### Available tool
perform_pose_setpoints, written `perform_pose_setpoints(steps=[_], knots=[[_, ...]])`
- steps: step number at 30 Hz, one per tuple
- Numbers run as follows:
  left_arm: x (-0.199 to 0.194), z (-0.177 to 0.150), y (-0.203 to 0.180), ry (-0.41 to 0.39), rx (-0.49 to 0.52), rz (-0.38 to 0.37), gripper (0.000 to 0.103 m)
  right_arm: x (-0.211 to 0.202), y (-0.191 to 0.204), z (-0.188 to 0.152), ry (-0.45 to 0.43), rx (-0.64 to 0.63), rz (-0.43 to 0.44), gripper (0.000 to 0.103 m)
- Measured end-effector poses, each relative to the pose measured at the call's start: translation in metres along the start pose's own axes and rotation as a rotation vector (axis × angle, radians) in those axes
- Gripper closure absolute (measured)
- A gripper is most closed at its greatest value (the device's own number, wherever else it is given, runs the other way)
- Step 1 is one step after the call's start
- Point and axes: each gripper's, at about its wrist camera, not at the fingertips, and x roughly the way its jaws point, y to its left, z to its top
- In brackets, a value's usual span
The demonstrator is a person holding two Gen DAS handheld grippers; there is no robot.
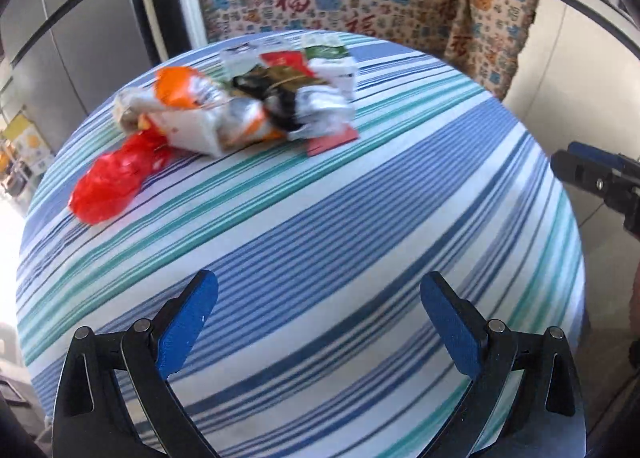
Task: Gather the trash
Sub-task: 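Return both tools to the table above the remaining trash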
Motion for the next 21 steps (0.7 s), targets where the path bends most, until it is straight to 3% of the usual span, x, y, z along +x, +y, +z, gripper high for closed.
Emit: perform_pose_setpoints(steps=[3, 7, 21], knots=[[0.006, -0.004, 0.028, 0.014, -0.023, 0.021, 0.002, 0.025, 0.037, -0.001, 0.046, -0.037, 0.005, 0.027], [0.006, -0.009, 0.052, -0.005, -0.041, 0.028, 0.0, 0.054, 0.064, 0.001, 0.092, -0.079, -0.059, 0.027], [0.019, 0.0, 0.075, -0.013, -0.07, 0.025, 0.0, 0.083, 0.083, 0.015, 0.08, -0.091, -0.072, 0.015]])
